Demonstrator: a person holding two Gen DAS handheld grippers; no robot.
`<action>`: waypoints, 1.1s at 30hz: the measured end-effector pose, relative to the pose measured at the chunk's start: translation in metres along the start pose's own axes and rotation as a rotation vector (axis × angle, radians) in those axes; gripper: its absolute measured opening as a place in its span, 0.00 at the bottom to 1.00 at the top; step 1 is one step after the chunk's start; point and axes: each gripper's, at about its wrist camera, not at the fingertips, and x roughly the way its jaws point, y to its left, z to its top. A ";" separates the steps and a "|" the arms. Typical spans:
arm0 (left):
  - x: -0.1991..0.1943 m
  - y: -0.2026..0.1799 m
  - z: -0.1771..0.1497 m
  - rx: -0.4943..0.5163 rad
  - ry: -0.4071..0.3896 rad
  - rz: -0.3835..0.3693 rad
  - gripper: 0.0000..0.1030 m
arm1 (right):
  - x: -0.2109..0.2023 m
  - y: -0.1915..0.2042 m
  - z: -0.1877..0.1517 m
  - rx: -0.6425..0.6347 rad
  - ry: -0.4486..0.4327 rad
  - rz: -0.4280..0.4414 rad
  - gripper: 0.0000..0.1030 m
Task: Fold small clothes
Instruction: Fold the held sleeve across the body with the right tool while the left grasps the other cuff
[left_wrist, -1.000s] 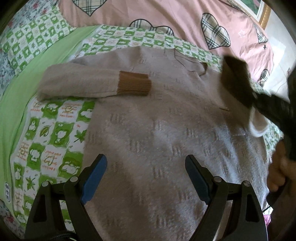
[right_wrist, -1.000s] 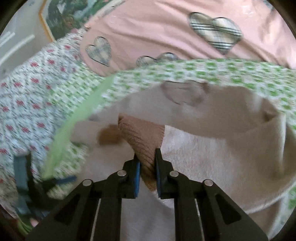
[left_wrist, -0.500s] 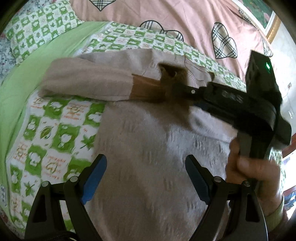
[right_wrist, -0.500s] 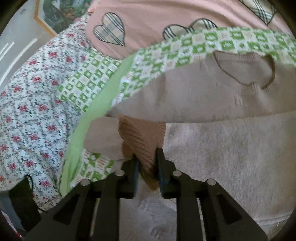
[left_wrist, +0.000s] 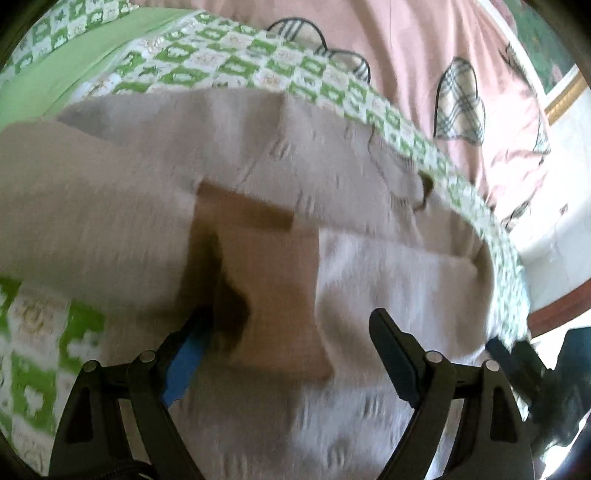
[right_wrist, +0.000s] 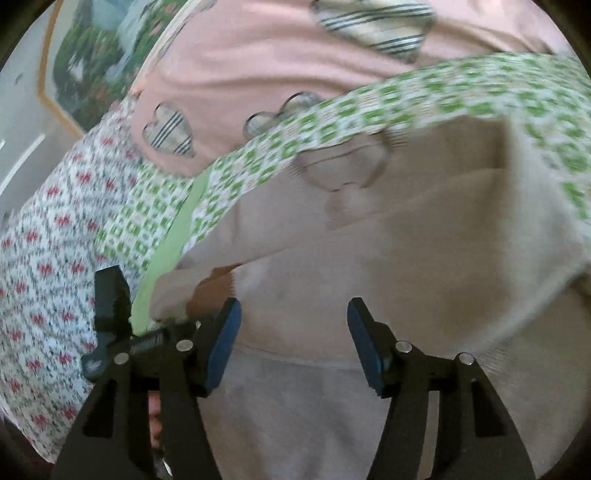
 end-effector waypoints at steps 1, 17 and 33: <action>0.001 -0.002 0.002 0.005 -0.009 0.001 0.68 | -0.007 -0.006 0.000 0.012 -0.012 -0.015 0.59; -0.051 -0.005 -0.010 0.143 -0.200 0.005 0.11 | -0.058 -0.103 0.020 0.162 -0.111 -0.235 0.59; -0.036 0.021 -0.026 0.020 -0.197 0.054 0.13 | 0.019 -0.136 0.100 0.081 -0.012 -0.306 0.59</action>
